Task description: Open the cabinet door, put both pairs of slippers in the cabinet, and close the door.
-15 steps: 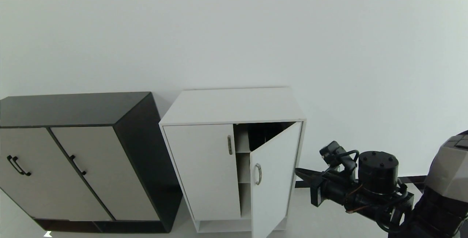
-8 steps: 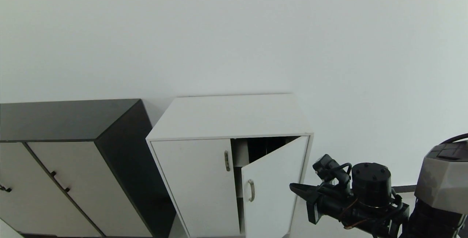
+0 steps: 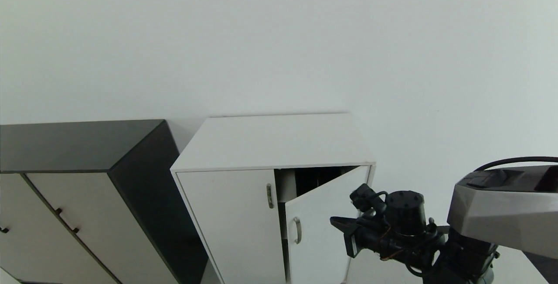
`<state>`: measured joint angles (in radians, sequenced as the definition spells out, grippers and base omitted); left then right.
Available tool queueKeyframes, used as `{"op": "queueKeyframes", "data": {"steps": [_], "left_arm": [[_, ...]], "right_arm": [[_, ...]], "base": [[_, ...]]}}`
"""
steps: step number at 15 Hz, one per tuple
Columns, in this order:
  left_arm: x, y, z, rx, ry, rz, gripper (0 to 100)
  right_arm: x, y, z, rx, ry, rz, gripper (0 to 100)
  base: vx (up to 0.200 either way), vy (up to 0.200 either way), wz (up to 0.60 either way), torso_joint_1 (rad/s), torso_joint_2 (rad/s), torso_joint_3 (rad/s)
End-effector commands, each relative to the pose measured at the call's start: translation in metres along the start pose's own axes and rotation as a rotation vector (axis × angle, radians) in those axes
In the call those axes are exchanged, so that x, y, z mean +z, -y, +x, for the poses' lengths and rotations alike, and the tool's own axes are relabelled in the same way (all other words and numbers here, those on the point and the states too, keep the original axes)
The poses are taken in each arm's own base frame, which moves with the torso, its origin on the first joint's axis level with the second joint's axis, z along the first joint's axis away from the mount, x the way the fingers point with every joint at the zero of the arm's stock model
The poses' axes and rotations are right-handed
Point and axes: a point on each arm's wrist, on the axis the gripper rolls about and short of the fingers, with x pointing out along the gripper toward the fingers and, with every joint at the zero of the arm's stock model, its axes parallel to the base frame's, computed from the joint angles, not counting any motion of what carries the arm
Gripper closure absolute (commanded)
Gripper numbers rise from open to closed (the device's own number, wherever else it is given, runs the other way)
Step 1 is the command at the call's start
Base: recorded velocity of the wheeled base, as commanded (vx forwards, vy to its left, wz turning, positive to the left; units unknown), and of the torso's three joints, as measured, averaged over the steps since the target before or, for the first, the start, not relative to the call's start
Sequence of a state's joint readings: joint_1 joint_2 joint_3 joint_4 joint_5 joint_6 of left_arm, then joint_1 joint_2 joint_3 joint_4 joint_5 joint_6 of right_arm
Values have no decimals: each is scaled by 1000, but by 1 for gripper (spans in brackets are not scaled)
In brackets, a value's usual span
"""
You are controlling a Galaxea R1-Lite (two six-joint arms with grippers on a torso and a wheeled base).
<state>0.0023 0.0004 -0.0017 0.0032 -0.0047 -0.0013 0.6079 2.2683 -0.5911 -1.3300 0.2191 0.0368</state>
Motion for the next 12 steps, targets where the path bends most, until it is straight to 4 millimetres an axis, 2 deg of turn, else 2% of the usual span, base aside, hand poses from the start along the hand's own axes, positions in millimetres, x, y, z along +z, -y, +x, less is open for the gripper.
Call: {"op": "queueKeyframes", "data": {"steps": [1, 5, 12], "left_arm": [[0, 0, 0, 1, 0, 0, 100], [0, 0, 0, 1, 0, 0, 100], [0, 0, 0, 1, -1, 0, 100]], "right_arm": [[4, 11, 15, -20, 6, 9, 100], [23, 22, 32, -40, 20, 22, 100], [25, 36, 47, -66, 29, 28, 100]], "base": [[0, 0, 0, 0, 0, 0], [0, 0, 0, 0, 0, 0], [0, 0, 0, 0, 0, 0]]}}
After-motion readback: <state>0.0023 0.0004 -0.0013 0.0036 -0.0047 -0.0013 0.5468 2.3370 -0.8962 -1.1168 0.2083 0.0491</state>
